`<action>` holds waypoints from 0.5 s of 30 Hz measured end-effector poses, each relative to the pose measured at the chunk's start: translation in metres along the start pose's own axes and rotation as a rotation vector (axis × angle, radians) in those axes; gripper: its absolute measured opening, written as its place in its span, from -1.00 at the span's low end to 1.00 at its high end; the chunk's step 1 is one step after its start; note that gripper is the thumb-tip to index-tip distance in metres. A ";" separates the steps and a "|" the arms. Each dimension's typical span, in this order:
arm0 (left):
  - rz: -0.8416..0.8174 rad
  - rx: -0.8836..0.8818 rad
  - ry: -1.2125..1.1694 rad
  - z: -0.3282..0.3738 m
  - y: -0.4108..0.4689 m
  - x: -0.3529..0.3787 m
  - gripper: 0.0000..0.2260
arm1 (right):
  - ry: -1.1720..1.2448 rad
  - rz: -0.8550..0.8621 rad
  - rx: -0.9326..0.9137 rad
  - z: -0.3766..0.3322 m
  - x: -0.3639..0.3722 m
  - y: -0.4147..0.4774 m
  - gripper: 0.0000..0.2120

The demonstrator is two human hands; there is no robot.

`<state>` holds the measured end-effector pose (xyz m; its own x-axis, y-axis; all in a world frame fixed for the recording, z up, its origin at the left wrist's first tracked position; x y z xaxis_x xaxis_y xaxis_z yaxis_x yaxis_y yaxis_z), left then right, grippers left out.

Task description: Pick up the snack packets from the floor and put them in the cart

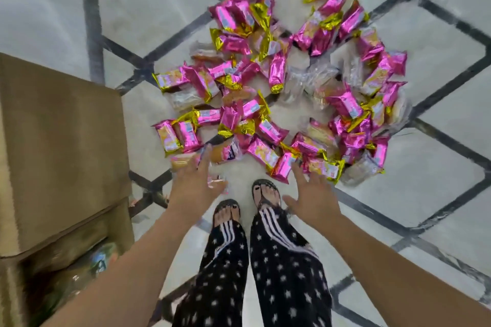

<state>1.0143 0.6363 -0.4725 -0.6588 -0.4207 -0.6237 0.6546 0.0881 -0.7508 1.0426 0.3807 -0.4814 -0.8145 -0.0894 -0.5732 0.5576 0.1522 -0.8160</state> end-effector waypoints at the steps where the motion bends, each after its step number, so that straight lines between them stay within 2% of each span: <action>1: 0.021 0.022 -0.008 0.000 0.032 0.015 -0.16 | -0.065 0.007 -0.027 0.000 0.011 0.034 -0.20; 5: 0.110 0.167 0.017 -0.003 0.130 0.074 -0.11 | -0.097 0.110 -0.090 -0.002 0.057 0.151 -0.19; 9: 0.243 0.241 -0.012 -0.029 0.175 0.140 -0.07 | 0.001 0.131 -0.178 -0.016 0.114 0.219 -0.15; 15: 0.429 0.292 0.046 -0.064 0.207 0.191 -0.06 | 0.094 0.461 -0.213 -0.022 0.152 0.253 -0.20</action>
<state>1.0005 0.6315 -0.7613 -0.3198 -0.3611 -0.8760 0.9411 -0.0142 -0.3377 1.0560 0.4273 -0.7734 -0.5076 0.1215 -0.8530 0.8253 0.3527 -0.4410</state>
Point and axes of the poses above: each hand's wrist, its own y-axis towards the middle knuckle, its own x-axis out of the palm, z = x × y, the point moved 7 cm from there along y, towards the middle knuckle, and after that the axes turned 3 degrees about -z, right-handed, at the moved point
